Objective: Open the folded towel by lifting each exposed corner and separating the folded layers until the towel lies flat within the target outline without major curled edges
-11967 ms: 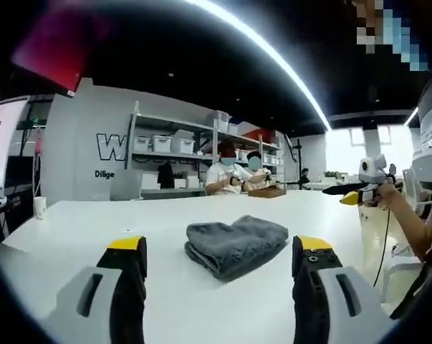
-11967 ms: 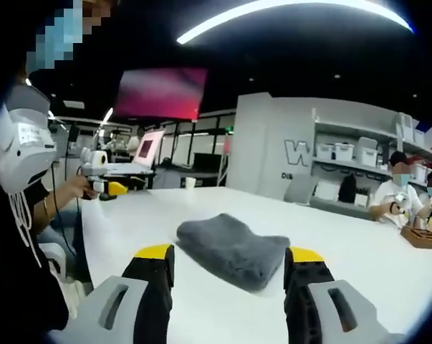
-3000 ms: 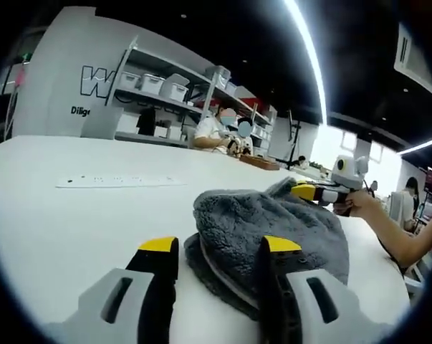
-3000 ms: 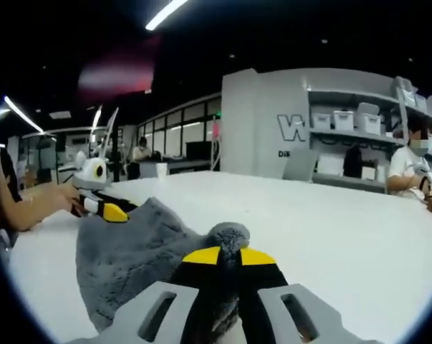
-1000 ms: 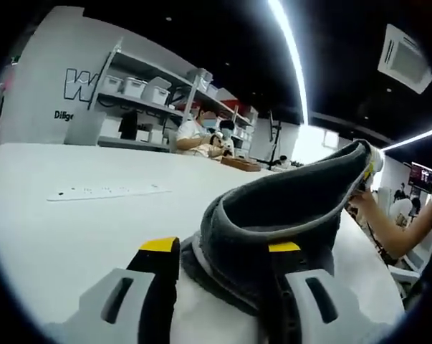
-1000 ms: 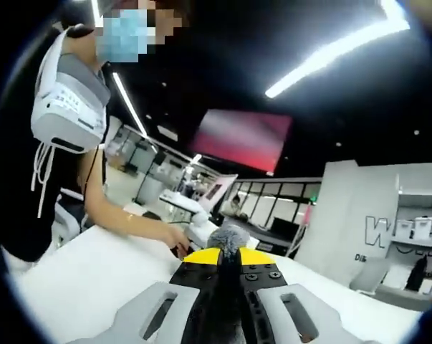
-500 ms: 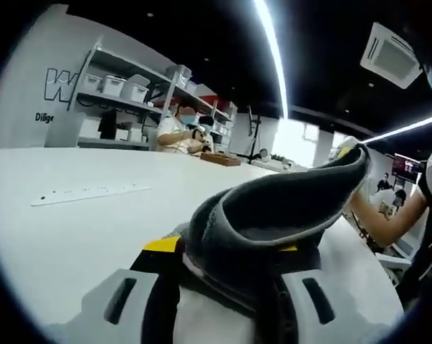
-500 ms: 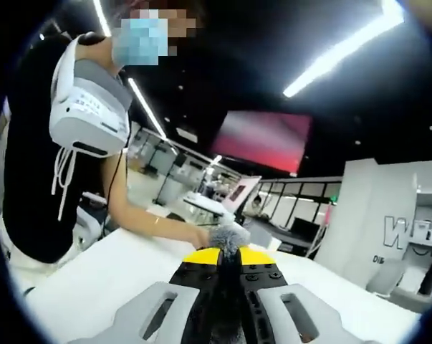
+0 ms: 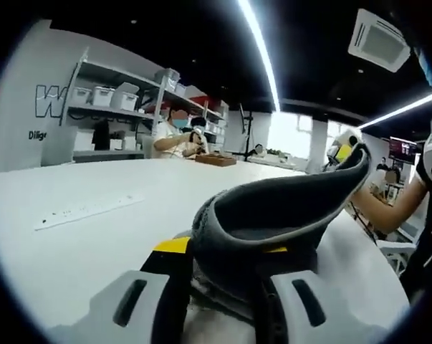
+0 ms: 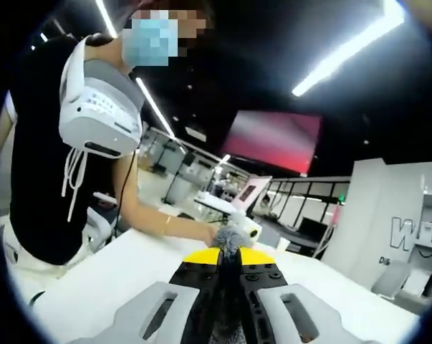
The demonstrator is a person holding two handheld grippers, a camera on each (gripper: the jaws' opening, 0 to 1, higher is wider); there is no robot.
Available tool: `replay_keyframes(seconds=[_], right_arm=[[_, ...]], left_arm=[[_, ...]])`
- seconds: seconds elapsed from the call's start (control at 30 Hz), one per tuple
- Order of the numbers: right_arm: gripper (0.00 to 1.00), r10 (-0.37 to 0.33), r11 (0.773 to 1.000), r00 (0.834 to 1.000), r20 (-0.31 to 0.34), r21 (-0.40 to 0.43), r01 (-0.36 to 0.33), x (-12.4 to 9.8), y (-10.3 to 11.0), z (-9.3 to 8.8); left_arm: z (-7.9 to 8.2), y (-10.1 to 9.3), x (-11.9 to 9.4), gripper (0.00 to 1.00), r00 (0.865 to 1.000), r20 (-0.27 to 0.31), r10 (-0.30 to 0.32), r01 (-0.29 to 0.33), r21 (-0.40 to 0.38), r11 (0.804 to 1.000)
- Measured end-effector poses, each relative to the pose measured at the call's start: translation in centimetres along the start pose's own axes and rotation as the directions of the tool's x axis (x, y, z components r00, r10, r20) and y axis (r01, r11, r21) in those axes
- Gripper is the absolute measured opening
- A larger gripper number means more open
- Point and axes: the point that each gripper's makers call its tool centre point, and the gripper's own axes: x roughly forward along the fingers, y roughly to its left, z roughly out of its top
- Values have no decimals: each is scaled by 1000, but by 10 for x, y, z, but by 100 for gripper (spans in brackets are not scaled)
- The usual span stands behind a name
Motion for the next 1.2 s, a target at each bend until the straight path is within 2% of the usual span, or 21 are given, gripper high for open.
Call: replay_keyframes(seconds=[0.13,0.33,0.5,0.83,0.97,1.03,1.13,1.2], right_arm=[[1,1,1000,1000,-1,3,-1,-1,1,0],[1,-12,1000,1000,-9,12,12,-2,1,-3],[1,-35,999,999,-20,8,36,-5,-2,-4],[1,-76,997,996,-42,21,77,-15,-7,-5],[1,-97,995,994,-45,30,98,-19,-8,-4],[1,-107,993,993,-42,38,109,-22,-9,-4],[1,-115,992,993,-39,41,117,-24,-8,-2],[1,-125,991,991,-41,45,126,-26,-6,-2]], left_arm=[[3,-3,0,18,1000,16,-17,18,-16,1000],[2,-2,-1,17,1000,7,-12,12,-18,1000],[4,-7,-2,9,1000,4,-24,24,-33,999],[8,-14,-6,8,1000,-16,-15,15,-16,1000],[11,-20,-11,7,1000,-28,-12,13,27,1000],[14,-23,-15,7,1000,-22,-8,9,40,999],[27,-38,-22,7,998,42,-39,37,43,998],[29,-43,-25,7,998,47,-45,42,49,998]])
